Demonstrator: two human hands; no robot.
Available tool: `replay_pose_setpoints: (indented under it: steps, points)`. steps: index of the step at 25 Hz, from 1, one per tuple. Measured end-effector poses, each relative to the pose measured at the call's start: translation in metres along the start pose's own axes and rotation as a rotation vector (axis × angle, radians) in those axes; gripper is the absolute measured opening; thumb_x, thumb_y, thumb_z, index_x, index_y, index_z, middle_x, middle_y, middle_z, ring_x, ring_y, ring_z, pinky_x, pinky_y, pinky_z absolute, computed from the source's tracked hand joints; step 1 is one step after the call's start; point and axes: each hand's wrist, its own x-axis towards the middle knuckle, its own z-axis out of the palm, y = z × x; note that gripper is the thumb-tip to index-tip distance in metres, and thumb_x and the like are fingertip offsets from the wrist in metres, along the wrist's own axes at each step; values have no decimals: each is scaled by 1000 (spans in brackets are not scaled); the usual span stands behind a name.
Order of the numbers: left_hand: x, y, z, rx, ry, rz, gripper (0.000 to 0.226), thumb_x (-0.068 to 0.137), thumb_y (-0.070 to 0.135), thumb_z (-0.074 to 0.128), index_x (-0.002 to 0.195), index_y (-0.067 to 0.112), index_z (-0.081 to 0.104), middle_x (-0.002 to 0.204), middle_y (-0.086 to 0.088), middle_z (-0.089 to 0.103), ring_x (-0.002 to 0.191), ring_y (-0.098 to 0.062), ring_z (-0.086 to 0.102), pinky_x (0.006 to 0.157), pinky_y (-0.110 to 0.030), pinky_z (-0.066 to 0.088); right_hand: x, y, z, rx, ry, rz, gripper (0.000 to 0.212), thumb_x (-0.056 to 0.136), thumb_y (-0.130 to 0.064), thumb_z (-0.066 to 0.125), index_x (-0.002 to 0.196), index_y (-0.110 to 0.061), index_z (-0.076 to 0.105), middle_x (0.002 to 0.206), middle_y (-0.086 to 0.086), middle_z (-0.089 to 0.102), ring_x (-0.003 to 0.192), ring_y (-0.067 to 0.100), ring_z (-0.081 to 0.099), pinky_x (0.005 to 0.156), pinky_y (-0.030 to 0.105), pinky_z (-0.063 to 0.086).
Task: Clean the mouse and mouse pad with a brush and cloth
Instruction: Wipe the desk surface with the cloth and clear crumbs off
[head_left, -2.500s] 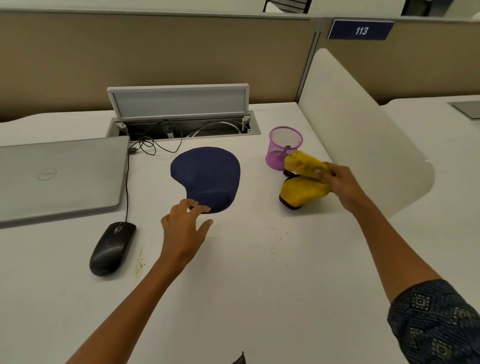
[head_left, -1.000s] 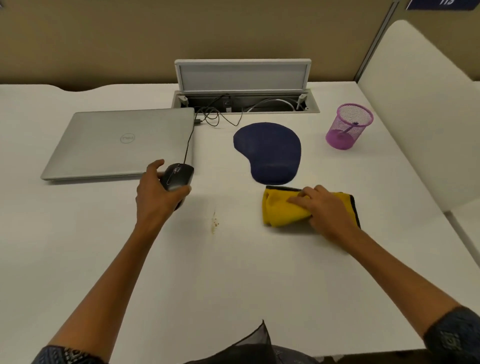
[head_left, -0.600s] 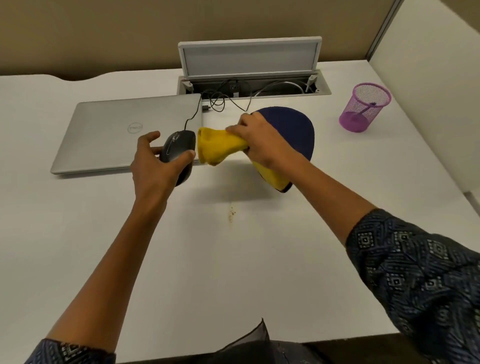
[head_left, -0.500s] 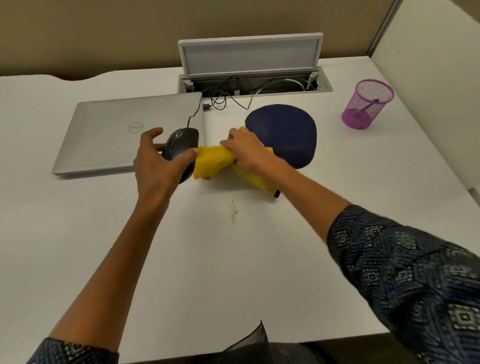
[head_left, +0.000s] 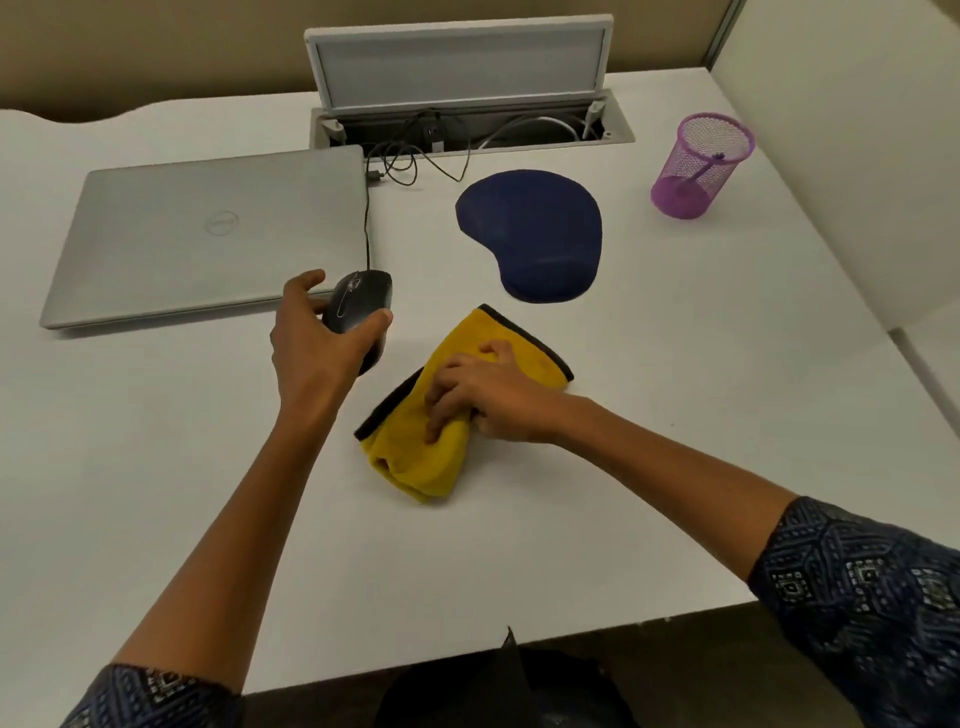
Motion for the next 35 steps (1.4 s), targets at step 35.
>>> replay_pose_setpoints:
  steps: [35]
  points:
    - [-32,-3,77,189,-84,86,78,72,30,77,135,14,35,128,-15,50,113,-28,51,95,-39,41,-135,70,26,-122,278,545,66,85,-4,55,135,-45,40,140,0,36,131,26,28,101,57,27]
